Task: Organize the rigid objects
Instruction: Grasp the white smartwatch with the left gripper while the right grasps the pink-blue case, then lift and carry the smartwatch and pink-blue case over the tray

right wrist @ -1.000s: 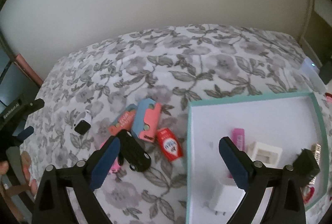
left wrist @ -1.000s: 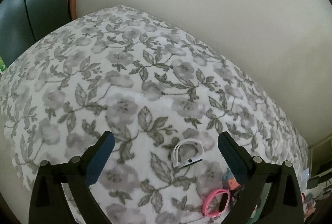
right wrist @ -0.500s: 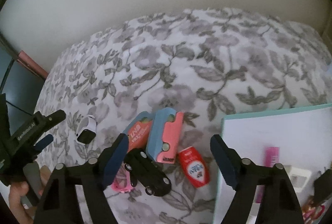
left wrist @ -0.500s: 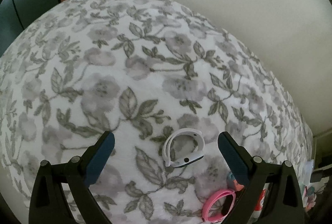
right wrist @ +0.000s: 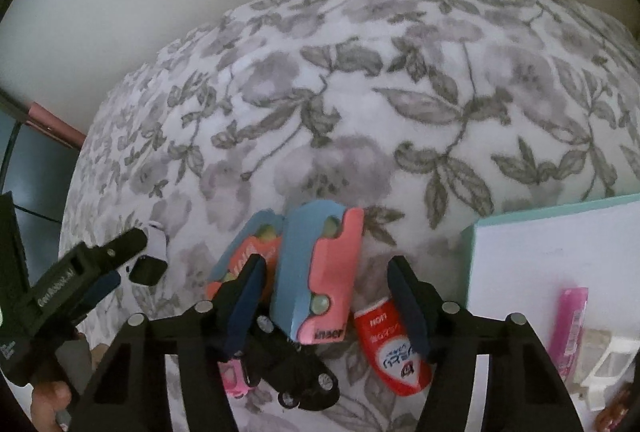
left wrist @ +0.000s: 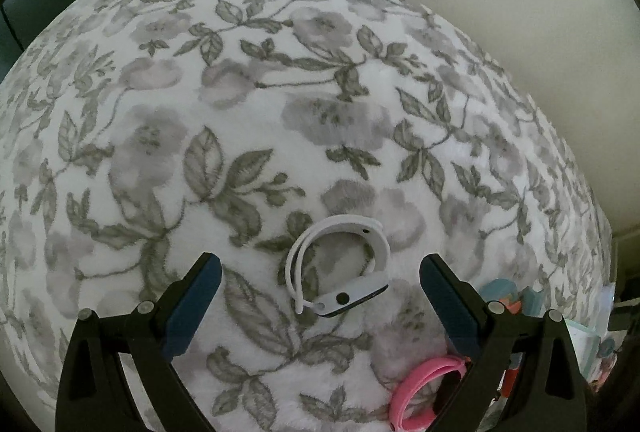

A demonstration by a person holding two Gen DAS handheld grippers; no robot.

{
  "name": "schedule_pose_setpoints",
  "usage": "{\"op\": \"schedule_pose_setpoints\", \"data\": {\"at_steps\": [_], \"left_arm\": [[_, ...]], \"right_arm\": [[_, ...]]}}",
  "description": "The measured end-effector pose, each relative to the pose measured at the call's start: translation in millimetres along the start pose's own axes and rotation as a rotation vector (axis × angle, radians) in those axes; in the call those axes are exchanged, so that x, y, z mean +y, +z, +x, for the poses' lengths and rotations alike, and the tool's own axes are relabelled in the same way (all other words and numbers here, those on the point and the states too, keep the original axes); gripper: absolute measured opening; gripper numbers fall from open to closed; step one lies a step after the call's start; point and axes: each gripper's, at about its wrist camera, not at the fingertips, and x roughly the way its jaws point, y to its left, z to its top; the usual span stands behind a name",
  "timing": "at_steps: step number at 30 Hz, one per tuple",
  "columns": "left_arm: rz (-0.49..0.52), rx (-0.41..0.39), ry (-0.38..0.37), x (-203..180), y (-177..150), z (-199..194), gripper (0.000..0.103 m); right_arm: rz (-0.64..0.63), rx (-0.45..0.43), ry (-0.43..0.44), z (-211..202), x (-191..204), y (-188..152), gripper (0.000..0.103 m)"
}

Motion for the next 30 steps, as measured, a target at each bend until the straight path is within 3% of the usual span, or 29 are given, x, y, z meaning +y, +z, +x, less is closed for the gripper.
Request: {"op": "schedule_pose_setpoints", "data": {"at_steps": [3, 9, 11, 12, 14, 22, 30], "left_arm": [[0.000, 0.009, 0.000, 0, 0, 4, 0.096], [0.024, 0.024, 0.008, -4, -1, 9, 0.076], [0.024, 0.018, 0.010, -6, 0, 8, 0.058], [0.019, 0.017, -0.006, -6, 0, 7, 0.055], [0.017, 0.019, -0.011, -6, 0, 6, 0.055], [0.003, 0.007, -0.030, -3, -1, -3, 0.054], [0.010, -0.069, -0.046, -7, 3, -41, 0.054]], "right_arm": [[0.003, -0.001, 0.011, 2, 2, 1, 0.062], [0.010, -0.004, 0.039, 4, 4, 1, 0.056], [0.014, -0.009, 0.043, 3, 3, 1, 0.052], [0.020, -0.013, 0.045, 2, 2, 0, 0.051], [0.036, -0.021, 0.054, -1, -2, 0, 0.042], [0.047, -0.028, 0.061, -5, -6, -4, 0.042], [0.057, -0.080, 0.095, -34, -9, -7, 0.042]]}}
